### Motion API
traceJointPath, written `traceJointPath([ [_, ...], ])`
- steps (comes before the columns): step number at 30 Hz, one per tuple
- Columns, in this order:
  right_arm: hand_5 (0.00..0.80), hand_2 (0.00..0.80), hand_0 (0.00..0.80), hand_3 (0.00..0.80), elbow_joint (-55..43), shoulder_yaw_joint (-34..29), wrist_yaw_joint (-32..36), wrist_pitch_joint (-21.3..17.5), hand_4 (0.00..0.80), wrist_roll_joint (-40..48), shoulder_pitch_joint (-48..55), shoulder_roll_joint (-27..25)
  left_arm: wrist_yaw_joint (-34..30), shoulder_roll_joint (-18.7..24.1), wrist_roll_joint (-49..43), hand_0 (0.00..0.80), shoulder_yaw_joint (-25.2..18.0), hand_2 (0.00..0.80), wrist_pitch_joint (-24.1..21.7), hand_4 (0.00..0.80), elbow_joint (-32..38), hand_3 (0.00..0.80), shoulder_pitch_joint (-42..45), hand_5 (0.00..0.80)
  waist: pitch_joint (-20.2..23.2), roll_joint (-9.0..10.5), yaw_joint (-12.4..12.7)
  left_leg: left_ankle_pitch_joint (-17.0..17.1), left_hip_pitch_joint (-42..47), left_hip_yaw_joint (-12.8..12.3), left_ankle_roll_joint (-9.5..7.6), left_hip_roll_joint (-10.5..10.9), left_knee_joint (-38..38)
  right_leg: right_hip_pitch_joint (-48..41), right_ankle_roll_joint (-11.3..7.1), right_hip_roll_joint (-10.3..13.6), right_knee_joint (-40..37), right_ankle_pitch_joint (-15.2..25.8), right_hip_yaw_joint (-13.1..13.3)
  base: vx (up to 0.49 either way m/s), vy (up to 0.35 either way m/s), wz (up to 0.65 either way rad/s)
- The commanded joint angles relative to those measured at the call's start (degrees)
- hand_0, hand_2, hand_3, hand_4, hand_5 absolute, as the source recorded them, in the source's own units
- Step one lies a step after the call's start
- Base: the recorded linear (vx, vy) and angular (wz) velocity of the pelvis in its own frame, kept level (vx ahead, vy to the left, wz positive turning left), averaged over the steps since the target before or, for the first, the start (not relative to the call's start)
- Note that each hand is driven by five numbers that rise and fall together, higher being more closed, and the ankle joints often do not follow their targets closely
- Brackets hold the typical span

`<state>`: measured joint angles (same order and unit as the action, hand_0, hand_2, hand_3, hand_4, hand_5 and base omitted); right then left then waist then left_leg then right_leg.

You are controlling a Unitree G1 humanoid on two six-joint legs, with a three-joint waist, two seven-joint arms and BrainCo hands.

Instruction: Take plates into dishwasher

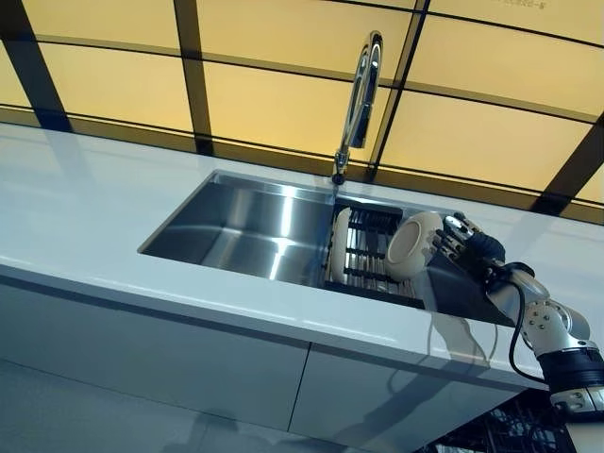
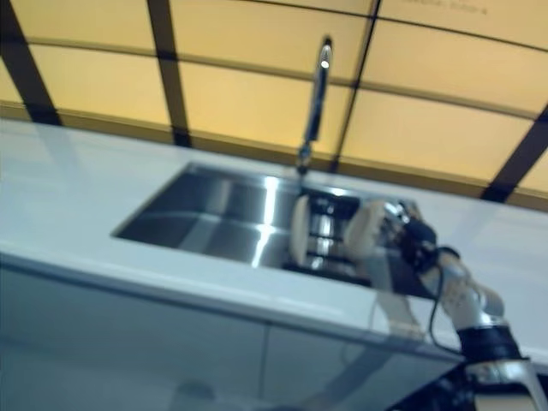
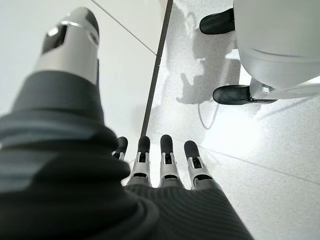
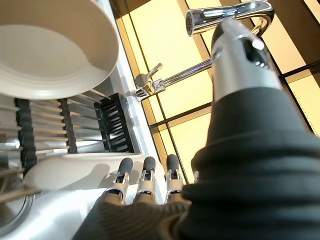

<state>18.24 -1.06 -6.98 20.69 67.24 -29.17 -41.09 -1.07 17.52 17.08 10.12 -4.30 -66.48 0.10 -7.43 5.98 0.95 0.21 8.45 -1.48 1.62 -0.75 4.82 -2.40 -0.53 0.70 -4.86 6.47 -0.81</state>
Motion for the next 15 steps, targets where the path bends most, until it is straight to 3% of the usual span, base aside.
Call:
traceJointPath([
  [1,0.000,0.000,0.000,0.000,2.2,0.7,-0.5,-0.8,0.000,2.6,-7.1,-1.1,0.3,1.8,0.0,0.000,3.7,0.000,-0.6,0.000,-1.5,0.000,-2.2,0.000,1.8,0.60,1.2,0.4,-4.2,0.9,-1.43,1.0,-1.0,-1.0,-4.13,4.1,2.5,-1.9,-2.0,0.011,0.009,0.04],
  [15,0.000,0.000,0.000,0.000,5.7,1.9,-0.6,1.6,0.000,0.0,-7.8,-1.3,0.5,1.5,0.4,0.000,4.1,0.000,-1.4,0.000,-2.4,0.000,-1.9,0.000,2.0,0.57,1.5,0.5,-4.1,0.9,-1.45,0.9,-0.8,-1.2,-4.18,4.2,2.2,-1.7,-2.2,0.001,0.001,0.00],
])
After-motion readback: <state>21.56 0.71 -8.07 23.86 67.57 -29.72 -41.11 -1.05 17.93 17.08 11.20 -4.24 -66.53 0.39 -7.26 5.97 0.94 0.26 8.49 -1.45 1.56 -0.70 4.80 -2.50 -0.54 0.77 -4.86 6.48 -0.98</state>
